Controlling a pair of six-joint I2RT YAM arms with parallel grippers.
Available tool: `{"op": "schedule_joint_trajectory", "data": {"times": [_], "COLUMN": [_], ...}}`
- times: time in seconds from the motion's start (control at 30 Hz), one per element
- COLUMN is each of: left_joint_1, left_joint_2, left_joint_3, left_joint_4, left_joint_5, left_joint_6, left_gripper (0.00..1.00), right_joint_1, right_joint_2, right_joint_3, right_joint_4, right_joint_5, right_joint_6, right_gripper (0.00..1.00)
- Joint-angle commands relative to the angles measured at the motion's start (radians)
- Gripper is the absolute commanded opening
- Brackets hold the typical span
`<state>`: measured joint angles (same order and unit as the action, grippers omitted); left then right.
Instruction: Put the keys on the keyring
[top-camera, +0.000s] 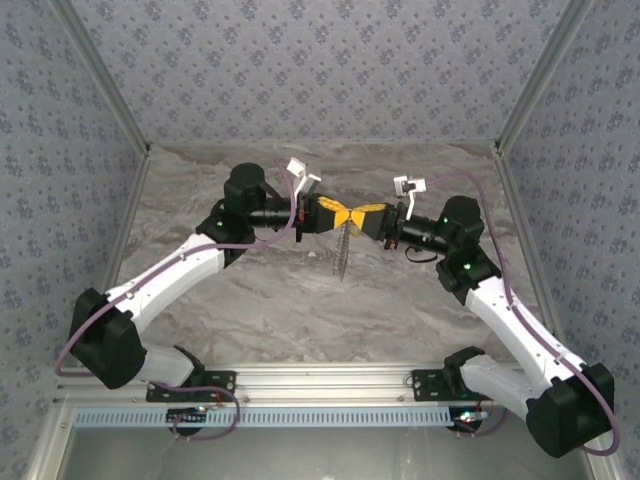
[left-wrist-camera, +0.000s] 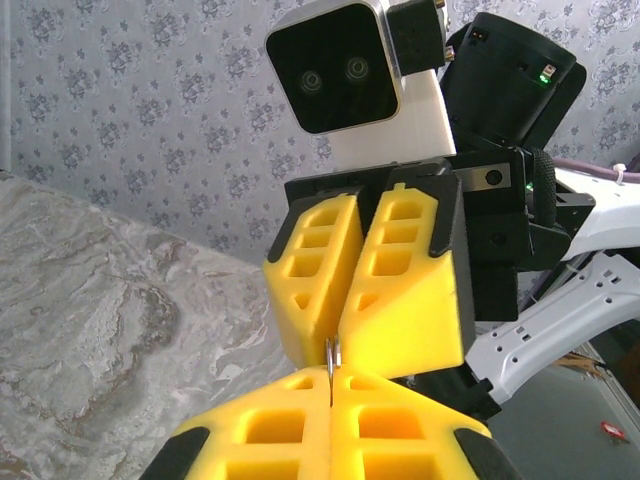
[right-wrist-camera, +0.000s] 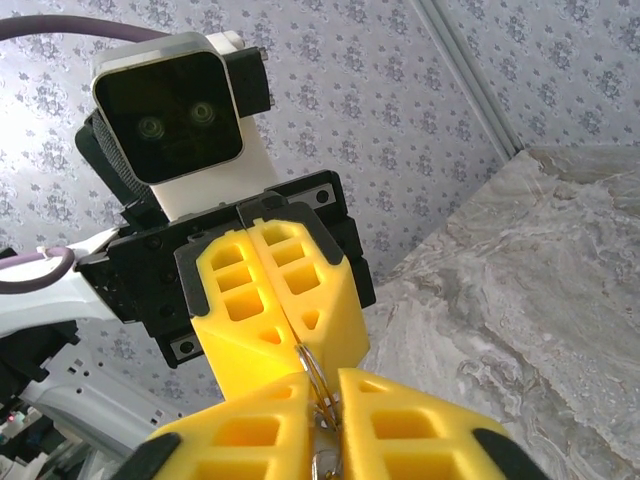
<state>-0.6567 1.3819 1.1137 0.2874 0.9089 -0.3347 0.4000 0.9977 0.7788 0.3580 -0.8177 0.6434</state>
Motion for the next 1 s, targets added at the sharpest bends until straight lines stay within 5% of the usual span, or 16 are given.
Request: {"op": "schedule_joint_trajectory", "data": {"times": [0.0, 0.17, 0.4, 0.63, 0.97], "left_joint_1": [-0.007, -0.008, -0.007, 0.033, 0.076], "left_joint_2": [-0.005, -0.001, -0.006, -0.043, -0.032], "left_joint_3": [0.049, 0.049, 0.073, 0.101, 0.193], "left_joint_4": [0.025, 0.025, -0.037, -0.137, -0.384], "left_joint_5": [0.033, 0.035, -0.001, -0.042, -0.03], "left_joint_6": [0.008, 0.008, 0.037, 0.09, 0.239], "left_gripper": [0.0, 0.0, 0.0, 0.33, 0.42], "right_joint_1": [0.005, 0.0, -0.026, -0.064, -0.06], "right_joint_2": [0.005, 0.009, 0.007, -0.001, 0.019], "right_joint_3": [0.022, 0.036, 0.067, 0.153, 0.237], "right_joint_4": [0.011, 0.003, -0.048, -0.346, -0.606], "right_joint_5": [-0.014, -0.02, -0.022, 0.012, 0.074], "right_joint_6": [-0.005, -0.005, -0.005, -0.229, -0.451], "right_gripper": [0.11, 0.0, 0.0, 0.0, 0.0]}}
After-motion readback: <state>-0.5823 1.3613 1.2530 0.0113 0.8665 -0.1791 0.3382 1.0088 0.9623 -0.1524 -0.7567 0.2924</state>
